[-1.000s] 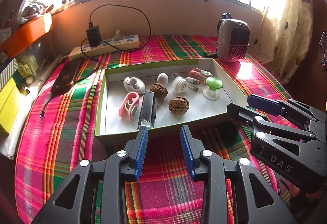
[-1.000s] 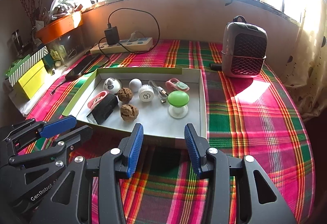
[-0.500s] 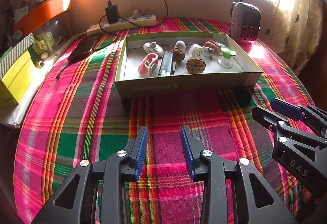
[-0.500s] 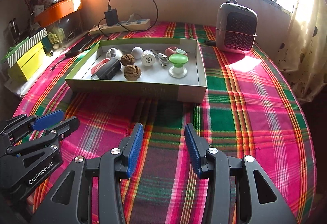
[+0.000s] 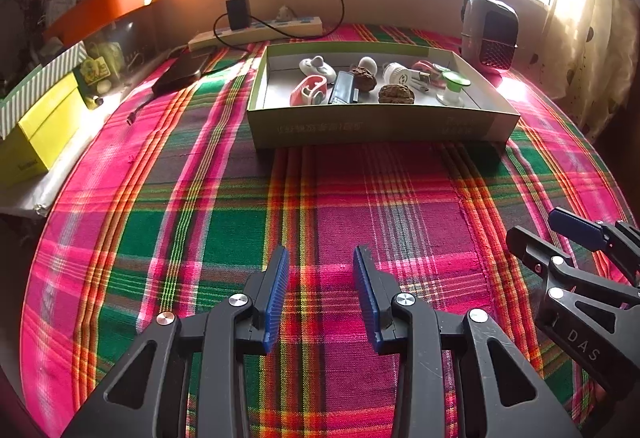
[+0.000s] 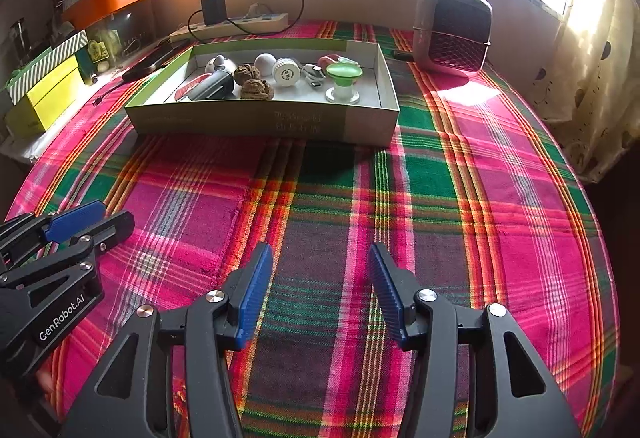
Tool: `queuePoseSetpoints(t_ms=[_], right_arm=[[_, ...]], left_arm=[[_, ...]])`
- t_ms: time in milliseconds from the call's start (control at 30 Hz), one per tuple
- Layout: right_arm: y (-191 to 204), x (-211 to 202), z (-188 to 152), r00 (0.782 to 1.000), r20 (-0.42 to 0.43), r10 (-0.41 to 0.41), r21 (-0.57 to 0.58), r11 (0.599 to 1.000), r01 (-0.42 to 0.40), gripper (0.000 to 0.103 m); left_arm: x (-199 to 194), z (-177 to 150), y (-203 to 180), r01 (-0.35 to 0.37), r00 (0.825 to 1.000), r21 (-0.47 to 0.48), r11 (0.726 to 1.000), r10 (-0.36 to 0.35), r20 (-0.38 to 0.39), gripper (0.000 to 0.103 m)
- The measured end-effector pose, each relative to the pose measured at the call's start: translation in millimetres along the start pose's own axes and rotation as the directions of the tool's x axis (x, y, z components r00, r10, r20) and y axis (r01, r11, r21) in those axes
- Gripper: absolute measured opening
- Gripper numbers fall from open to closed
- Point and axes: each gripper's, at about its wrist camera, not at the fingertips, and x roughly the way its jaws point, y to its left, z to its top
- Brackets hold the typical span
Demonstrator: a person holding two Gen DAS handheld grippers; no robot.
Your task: Organize objects
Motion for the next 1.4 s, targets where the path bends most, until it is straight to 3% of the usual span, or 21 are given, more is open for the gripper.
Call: queuePoseSetpoints(t_ms=[200,433,1400], right_arm=[[-5.0,-1.2,-2.8,1.0,-0.007,-0.007,0.02,1.0,0.007,0.053],[-9.8,-0.2,-3.3,1.0,-0.015,-0.012,0.046,0.999,0.012,0.061],[-8.8,-0.8,-3.3,1.0,-0.015,-0.014,0.045,0.999,0.015,0.062]], left_arm=[[-2.0,-2.7,-0.4,-0.005,1.0,-0.012,1.0,0.005,0.002,0.032],[-2.1,-3.1,1.1,-0.006,1.0,-0.022,1.0,0.006,0.003,0.032],[-2.4,-3.4,0.6,-0.004,1.0,-0.024,1.0,0.004,0.003,0.032]])
